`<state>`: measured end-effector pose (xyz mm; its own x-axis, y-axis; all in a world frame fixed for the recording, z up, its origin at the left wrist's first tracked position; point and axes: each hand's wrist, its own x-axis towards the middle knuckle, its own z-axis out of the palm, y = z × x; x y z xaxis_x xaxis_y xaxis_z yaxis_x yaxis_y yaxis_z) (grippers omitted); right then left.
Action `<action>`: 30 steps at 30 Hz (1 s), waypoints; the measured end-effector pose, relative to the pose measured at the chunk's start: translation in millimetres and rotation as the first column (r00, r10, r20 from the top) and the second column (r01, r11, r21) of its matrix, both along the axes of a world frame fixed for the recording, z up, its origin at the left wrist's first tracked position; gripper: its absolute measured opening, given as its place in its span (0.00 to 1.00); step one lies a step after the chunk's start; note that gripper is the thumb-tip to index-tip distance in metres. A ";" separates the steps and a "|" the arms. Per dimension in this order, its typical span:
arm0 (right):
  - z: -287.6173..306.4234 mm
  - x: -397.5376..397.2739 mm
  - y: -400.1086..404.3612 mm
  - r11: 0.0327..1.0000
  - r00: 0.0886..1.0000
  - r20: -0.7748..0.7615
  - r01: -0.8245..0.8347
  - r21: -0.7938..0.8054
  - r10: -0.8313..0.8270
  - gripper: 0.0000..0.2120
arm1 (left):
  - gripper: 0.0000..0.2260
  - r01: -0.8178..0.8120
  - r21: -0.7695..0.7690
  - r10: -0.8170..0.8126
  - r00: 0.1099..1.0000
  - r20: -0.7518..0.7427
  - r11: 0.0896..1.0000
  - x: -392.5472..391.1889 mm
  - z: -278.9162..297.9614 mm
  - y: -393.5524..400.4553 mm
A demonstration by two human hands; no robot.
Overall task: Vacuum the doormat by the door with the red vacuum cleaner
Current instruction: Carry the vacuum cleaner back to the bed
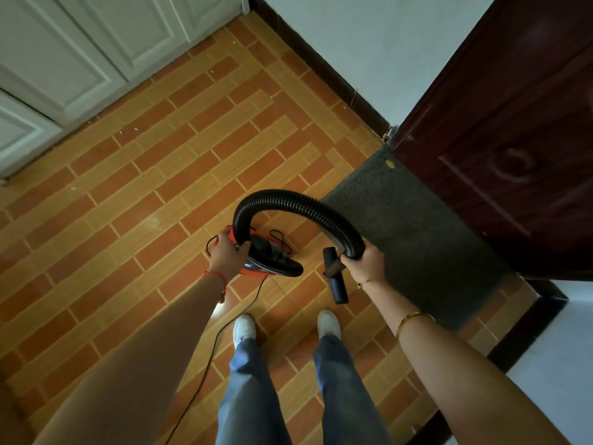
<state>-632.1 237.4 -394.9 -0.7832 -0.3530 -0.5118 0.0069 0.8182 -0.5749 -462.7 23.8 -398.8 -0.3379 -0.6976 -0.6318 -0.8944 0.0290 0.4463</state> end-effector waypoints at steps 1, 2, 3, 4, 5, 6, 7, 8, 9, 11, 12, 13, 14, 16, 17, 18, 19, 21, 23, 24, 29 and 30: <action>-4.0 2.4 -6.7 1.000 1.000 0.001 0.015 -0.003 -0.015 0.18 | 0.24 0.018 0.031 -0.018 1.000 0.000 0.999 3.0 -9.9 -5.5; -8.0 5.3 -13.7 1.000 1.000 0.004 0.029 -0.004 -0.029 0.18 | 0.23 0.038 0.058 -0.037 0.999 -0.006 0.998 6.1 -18.9 -10.0; -12.4 8.8 -21.0 0.999 0.999 0.003 0.042 -0.006 -0.042 0.18 | 0.21 0.058 0.085 -0.057 0.998 -0.018 0.995 9.6 -26.9 -14.0; -16.7 13.0 -28.3 0.998 0.998 0.000 0.056 -0.008 -0.056 0.18 | 0.20 0.072 0.113 -0.069 0.997 -0.033 0.991 13.3 -35.0 -17.1; -20.9 17.7 -34.9 0.997 0.998 -0.004 0.070 -0.014 -0.070 0.18 | 0.19 0.073 0.138 -0.066 0.996 -0.052 0.988 16.2 -41.9 -18.8; -24.9 22.8 -41.0 0.996 0.996 -0.011 0.084 -0.021 -0.084 0.17 | 0.19 0.068 0.157 -0.059 0.996 -0.062 0.985 19.2 -47.3 -20.0; -28.6 27.9 -46.5 0.995 0.995 -0.019 0.095 -0.026 -0.095 0.17 | 0.19 0.066 0.161 -0.056 0.996 -0.066 0.985 21.8 -51.8 -20.5; -31.8 32.6 -51.5 0.994 0.994 -0.025 0.105 -0.030 -0.105 0.17 | 0.20 0.067 0.153 -0.058 0.996 -0.065 0.986 25.5 -57.6 -22.1; -35.0 37.5 -55.6 0.993 0.993 -0.028 0.114 -0.034 -0.115 0.16 | 0.22 0.074 0.143 -0.066 0.996 -0.059 0.987 29.0 -62.4 -23.6; -41.0 46.9 -62.7 0.991 0.991 -0.037 0.123 -0.042 -0.125 0.17 | 0.23 0.079 0.130 -0.074 0.996 -0.046 0.988 39.1 -77.4 -28.8; -43.7 51.4 -65.5 0.991 0.991 -0.048 0.127 -0.044 -0.129 0.17 | 0.24 0.081 0.133 -0.075 0.996 -0.045 0.988 43.9 -83.8 -31.1; -46.8 55.7 -68.3 0.990 0.989 -0.059 0.132 -0.046 -0.134 0.16 | 0.24 0.078 0.147 -0.073 0.997 -0.040 0.986 47.7 -89.0 -33.4; -49.9 59.6 -71.1 0.990 0.988 -0.072 0.134 -0.047 -0.137 0.16 | 0.24 0.077 0.166 -0.072 0.997 -0.037 0.983 50.8 -95.6 -36.3; -55.5 66.3 -75.4 0.990 0.985 -0.097 0.137 -0.043 -0.141 0.14 | 0.26 0.091 0.208 -0.085 0.996 -0.039 0.974 53.0 -105.6 -41.8; -57.9 68.6 -76.6 0.990 0.984 -0.106 0.137 -0.043 -0.141 0.14 | 0.28 0.083 0.235 -0.075 0.996 -0.041 0.969 51.8 -109.3 -44.5; -61.8 71.5 -78.5 0.990 0.984 -0.116 0.134 -0.043 -0.138 0.14 | 0.30 0.061 0.264 -0.054 0.998 -0.034 0.963 51.1 -115.7 -48.0; -65.6 73.7 -80.2 0.991 0.983 -0.129 0.128 -0.039 -0.132 0.14 | 0.31 0.036 0.293 -0.026 0.999 -0.036 0.955 49.3 -120.9 -50.5; -73.9 76.6 -82.9 0.993 0.982 -0.146 0.116 -0.034 -0.120 0.15 | 0.32 -0.021 0.357 0.058 0.994 -0.094 0.934 43.6 -131.5 -51.6; -81.8 79.3 -85.2 0.991 0.980 -0.152 0.125 -0.045 -0.130 0.15 | 0.31 -0.080 0.397 0.155 0.974 -0.162 0.914 38.2 -140.1 -49.2; -85.7 80.2 -86.4 0.990 0.977 -0.160 0.131 -0.060 -0.139 0.15 | 0.30 -0.101 0.402 0.191 0.963 -0.190 0.910 36.1 -144.9 -48.6; -107.9 80.7 -90.0 0.977 0.963 -0.193 0.160 -0.139 -0.186 0.15 | 0.26 -0.061 0.384 0.184 0.938 -0.294 0.921 28.0 -156.8 -41.5; -111.8 80.1 -91.4 0.974 0.965 -0.190 0.150 -0.171 -0.182 0.16 | 0.25 -0.068 0.386 0.200 0.928 -0.313 0.920 26.3 -159.9 -39.4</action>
